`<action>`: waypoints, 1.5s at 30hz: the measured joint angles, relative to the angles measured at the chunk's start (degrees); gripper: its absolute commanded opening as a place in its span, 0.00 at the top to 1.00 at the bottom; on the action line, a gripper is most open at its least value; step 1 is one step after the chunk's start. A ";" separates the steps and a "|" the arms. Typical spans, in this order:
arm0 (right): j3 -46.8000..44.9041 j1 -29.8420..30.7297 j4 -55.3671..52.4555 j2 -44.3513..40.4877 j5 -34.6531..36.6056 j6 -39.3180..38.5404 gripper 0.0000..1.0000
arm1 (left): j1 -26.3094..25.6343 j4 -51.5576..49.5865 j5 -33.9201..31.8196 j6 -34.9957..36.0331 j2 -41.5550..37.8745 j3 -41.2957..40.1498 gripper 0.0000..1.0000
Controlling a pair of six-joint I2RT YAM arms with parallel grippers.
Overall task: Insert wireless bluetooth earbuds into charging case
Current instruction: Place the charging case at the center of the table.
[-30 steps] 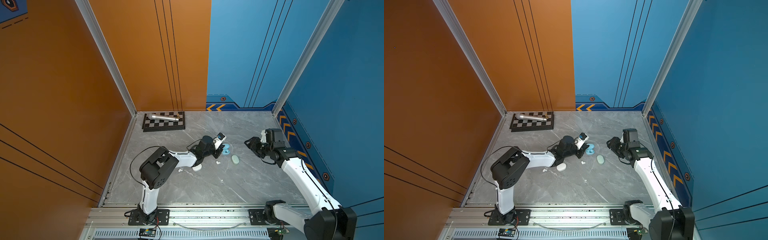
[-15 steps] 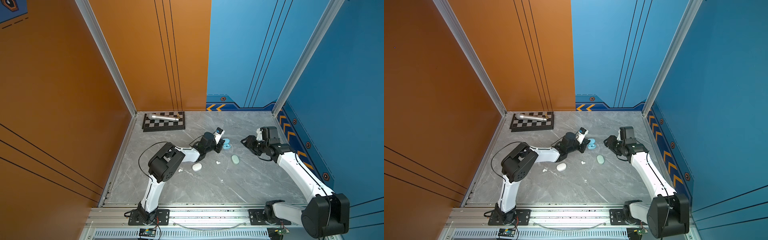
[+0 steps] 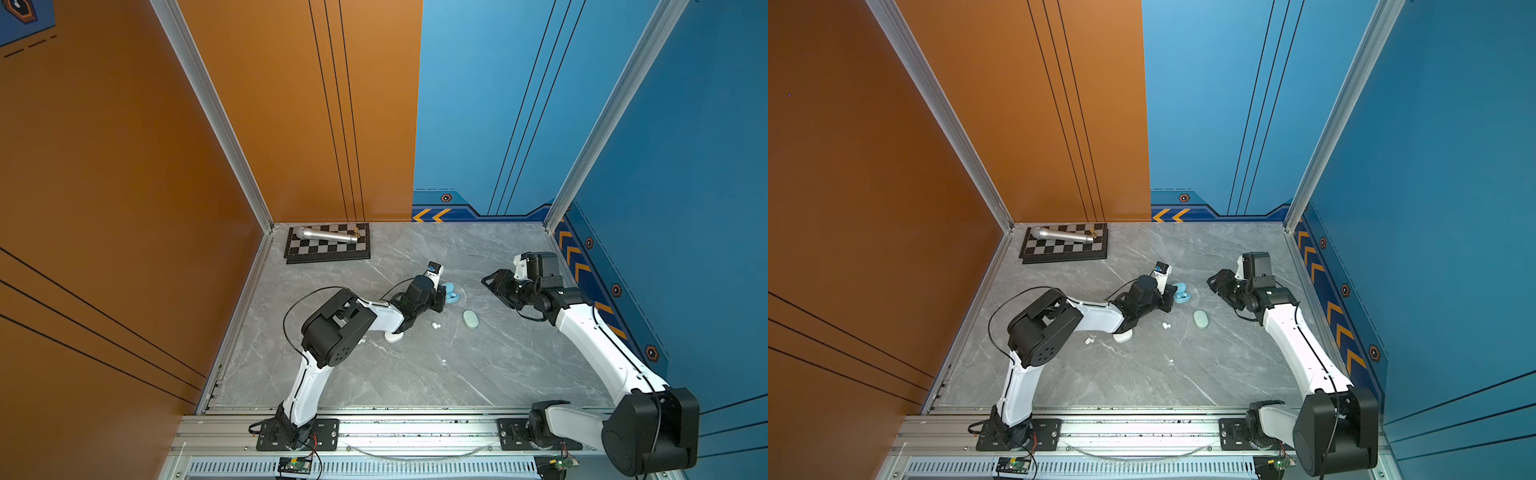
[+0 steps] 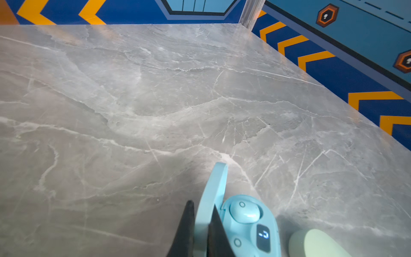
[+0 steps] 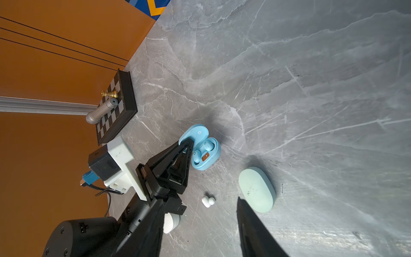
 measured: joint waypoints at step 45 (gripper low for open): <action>22.93 15.08 -8.66 30.38 10.82 -4.81 0.00 | 16.24 -45.99 17.70 -5.64 -43.10 -13.73 0.02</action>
